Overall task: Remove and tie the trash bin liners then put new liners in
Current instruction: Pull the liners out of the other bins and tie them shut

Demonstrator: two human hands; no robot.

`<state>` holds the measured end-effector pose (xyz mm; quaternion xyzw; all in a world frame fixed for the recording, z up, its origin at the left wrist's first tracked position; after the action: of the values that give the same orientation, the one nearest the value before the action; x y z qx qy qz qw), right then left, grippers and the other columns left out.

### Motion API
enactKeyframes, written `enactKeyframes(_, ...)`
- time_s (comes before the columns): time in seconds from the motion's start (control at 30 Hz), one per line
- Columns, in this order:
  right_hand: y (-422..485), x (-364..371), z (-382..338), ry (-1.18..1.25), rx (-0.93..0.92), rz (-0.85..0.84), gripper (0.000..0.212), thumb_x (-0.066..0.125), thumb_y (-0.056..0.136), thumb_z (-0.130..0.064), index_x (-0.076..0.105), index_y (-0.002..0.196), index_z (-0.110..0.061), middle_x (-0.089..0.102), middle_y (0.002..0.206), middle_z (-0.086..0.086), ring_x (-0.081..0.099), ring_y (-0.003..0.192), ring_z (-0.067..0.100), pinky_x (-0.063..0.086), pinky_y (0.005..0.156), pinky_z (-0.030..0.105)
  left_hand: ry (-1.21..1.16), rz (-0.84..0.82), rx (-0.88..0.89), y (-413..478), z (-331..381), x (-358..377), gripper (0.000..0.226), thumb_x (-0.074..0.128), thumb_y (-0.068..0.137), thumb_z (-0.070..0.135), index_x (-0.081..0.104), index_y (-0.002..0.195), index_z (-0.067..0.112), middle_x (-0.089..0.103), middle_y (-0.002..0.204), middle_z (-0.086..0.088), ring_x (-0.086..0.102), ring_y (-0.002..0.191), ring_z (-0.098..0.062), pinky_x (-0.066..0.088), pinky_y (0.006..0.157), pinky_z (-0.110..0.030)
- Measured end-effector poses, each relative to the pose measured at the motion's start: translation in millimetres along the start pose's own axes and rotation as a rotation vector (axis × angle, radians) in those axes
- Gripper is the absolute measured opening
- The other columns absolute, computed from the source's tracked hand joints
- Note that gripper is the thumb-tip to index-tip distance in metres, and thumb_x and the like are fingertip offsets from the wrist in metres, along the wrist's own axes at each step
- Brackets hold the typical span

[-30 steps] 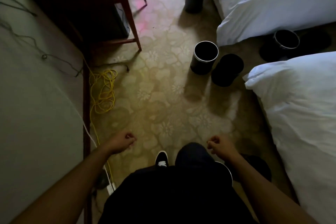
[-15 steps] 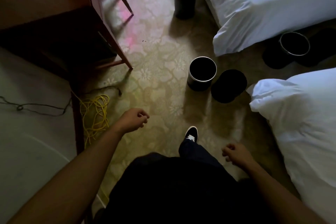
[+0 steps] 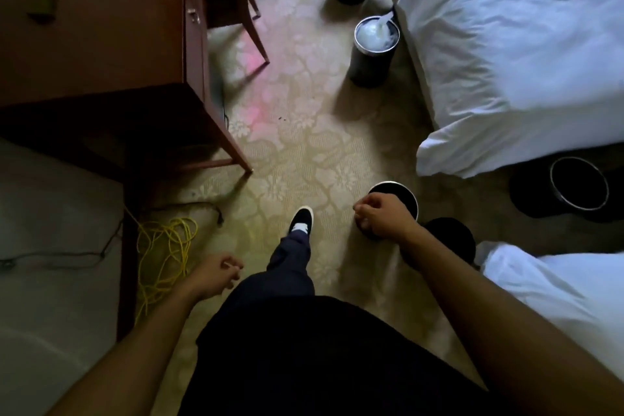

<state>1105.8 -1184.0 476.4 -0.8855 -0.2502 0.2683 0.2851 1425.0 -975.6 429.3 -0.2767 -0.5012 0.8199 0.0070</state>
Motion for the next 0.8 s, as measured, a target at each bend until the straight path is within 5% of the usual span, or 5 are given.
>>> enactKeyframes(0.17,73,-47,-56,0.006,0.039,0.098,0.011,0.062,0.098,-0.018,0.07,0.103,-0.012,0.074,0.089,0.004,0.072,0.079,0.018,0.059,0.078,0.033,0.094,-0.041,0.034,79,63,-82,0.013,0.055,0.1,0.008,0.067,0.103,0.006,0.071,0.091,-0.012,0.063,0.07,-0.022,0.049,0.056,-0.025)
enactKeyframes(0.33,103,-82,-24,-0.054,0.257,0.167,0.011,0.063,0.094,-0.022,0.072,0.088,-0.021,0.074,0.086,0.001,0.071,0.083,0.022,0.058,0.084,0.041,0.268,-0.13,0.135,148,185,-139,0.012,0.058,0.099,0.014,0.069,0.1,0.012,0.073,0.087,-0.007,0.066,0.07,-0.019,0.056,0.064,-0.034)
enactKeyframes(0.5,102,-118,29,-0.033,0.475,0.203,0.015,0.065,0.092,-0.02,0.071,0.079,-0.019,0.073,0.078,-0.001,0.07,0.074,0.017,0.053,0.071,0.03,0.415,-0.195,0.304,196,342,-151,0.012,0.057,0.1,0.02,0.068,0.102,0.019,0.073,0.092,-0.001,0.07,0.078,-0.015,0.057,0.069,-0.03)
enactKeyframes(0.8,217,-240,49,0.035,0.603,0.182,0.018,0.062,0.094,-0.02,0.072,0.083,-0.011,0.074,0.074,0.006,0.066,0.061,0.02,0.054,0.059,0.033,0.369,-0.142,0.376,293,577,-170,0.015,0.055,0.1,0.018,0.069,0.106,0.018,0.071,0.098,-0.001,0.069,0.087,-0.022,0.057,0.075,-0.036)
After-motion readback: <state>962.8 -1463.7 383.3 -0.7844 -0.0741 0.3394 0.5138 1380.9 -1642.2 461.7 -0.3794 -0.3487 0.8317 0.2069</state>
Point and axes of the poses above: each hand's wrist, its own y-axis towards the middle knuckle, its own x-axis out of the palm, z = x × y, the point moved 7 cm from there along y, towards the middle knuckle
